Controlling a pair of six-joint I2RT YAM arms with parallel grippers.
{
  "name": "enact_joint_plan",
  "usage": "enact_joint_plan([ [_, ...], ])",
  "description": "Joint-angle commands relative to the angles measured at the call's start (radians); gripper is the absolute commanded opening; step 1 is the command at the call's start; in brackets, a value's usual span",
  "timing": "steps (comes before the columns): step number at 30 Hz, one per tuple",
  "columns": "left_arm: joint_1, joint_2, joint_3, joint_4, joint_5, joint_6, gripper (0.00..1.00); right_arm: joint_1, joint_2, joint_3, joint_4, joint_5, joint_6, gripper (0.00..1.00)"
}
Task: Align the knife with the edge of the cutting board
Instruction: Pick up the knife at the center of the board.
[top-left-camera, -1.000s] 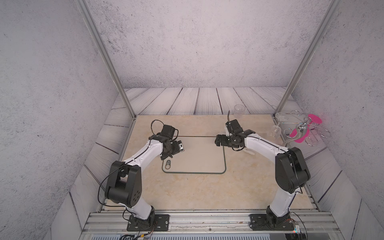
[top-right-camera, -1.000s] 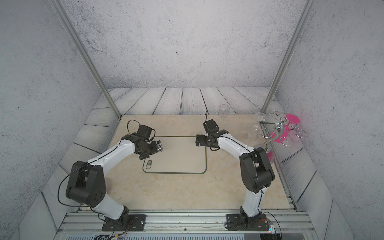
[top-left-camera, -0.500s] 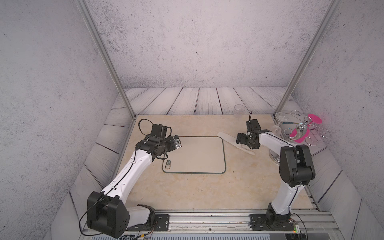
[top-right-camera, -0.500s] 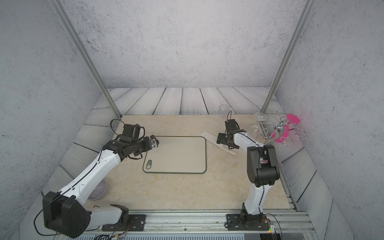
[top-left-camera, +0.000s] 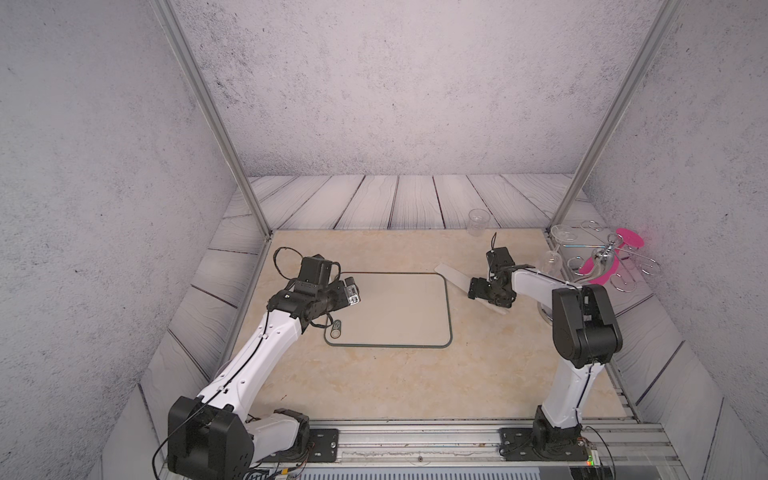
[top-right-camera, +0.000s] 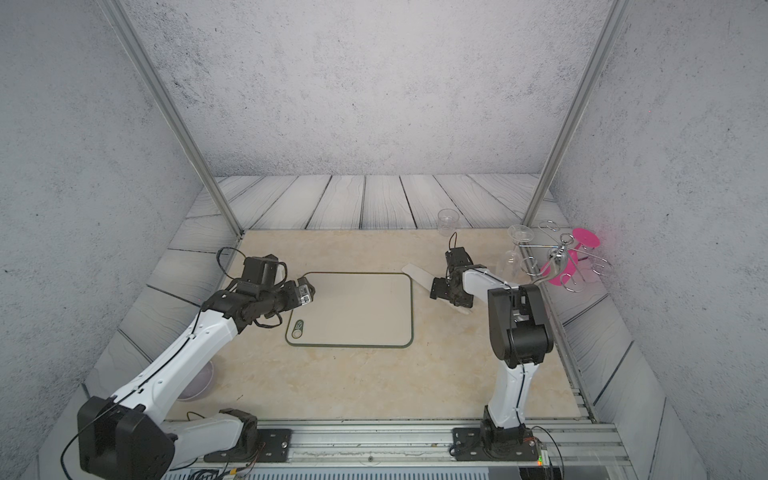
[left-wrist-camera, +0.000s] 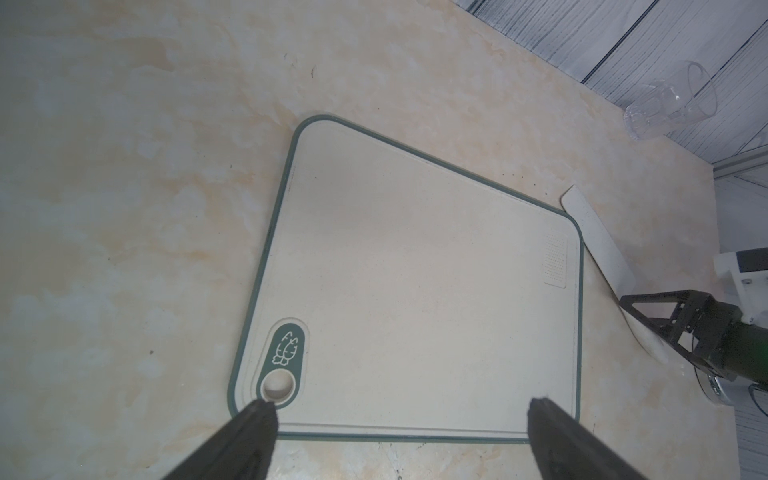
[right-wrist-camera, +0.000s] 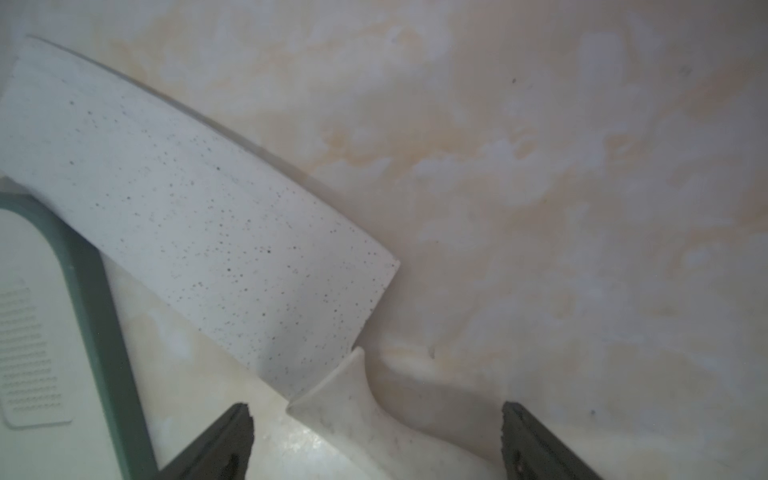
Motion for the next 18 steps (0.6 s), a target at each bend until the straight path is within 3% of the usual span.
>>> enact_joint_plan([
  [1, 0.004, 0.004, -0.01, 0.017, 0.002, 0.022, 1.0, 0.029, -0.025, -0.033, -0.039, -0.026, 0.006, 0.89],
  [7, 0.005, 0.012, -0.009, 0.021, 0.01, 0.031, 1.0, 0.121, -0.044, -0.061, -0.067, 0.061, 0.01, 0.84],
  [11, 0.006, 0.011, -0.013, 0.023, 0.014, 0.034, 1.0, 0.187, -0.035, -0.041, -0.119, 0.093, 0.022, 0.74],
  [18, 0.005, 0.014, -0.015, 0.024, 0.022, 0.032, 1.0, 0.246, -0.019, -0.035, -0.132, 0.142, 0.02, 0.74],
])
